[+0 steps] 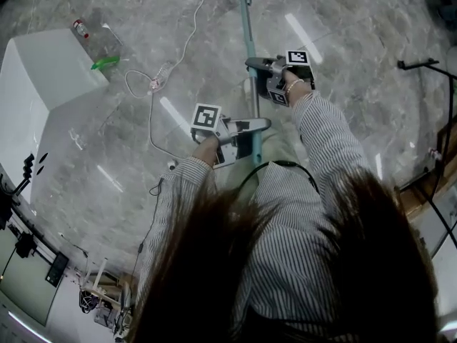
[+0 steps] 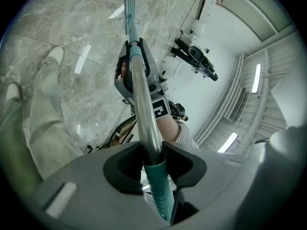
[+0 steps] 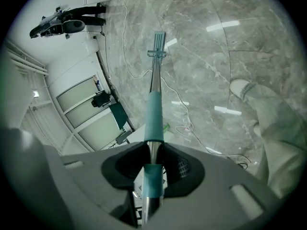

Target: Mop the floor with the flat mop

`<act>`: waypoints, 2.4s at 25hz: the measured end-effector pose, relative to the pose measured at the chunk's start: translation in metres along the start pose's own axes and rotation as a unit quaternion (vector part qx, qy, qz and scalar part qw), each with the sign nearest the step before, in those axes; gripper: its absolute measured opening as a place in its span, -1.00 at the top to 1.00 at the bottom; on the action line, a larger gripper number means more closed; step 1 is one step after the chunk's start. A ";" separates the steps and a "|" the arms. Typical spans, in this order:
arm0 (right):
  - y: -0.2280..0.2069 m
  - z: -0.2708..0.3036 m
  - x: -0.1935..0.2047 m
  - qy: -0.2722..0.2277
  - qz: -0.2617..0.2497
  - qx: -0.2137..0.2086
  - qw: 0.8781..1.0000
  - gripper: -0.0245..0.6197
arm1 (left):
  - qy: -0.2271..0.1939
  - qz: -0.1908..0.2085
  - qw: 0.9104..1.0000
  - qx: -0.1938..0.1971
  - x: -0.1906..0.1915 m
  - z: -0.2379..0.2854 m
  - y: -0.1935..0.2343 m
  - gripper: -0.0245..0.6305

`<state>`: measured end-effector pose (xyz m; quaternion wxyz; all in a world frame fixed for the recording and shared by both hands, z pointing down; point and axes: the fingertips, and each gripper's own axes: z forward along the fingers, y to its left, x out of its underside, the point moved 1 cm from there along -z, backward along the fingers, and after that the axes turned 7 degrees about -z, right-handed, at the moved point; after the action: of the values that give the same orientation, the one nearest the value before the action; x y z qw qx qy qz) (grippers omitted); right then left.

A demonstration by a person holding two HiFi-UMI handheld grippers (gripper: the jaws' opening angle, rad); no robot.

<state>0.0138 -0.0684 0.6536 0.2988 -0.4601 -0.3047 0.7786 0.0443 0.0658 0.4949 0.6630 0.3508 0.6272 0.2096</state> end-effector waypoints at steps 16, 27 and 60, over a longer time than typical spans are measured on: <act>-0.112 -0.031 0.159 -0.028 0.011 0.003 1.000 0.59 | 0.055 0.000 0.998 -0.042 0.150 -0.060 0.113 0.57; -0.148 -0.073 0.228 -0.035 0.007 0.009 0.999 0.59 | 0.089 -0.003 0.994 -0.059 0.231 -0.053 0.150 0.56; -0.164 -0.077 0.237 -0.038 0.027 0.007 0.999 0.59 | 0.106 -0.008 0.994 -0.042 0.240 -0.050 0.159 0.56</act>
<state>0.0192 0.2277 0.6200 0.2695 -0.4356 -0.2978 0.8055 0.0516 0.3541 0.4478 0.6090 0.2936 0.6871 0.2663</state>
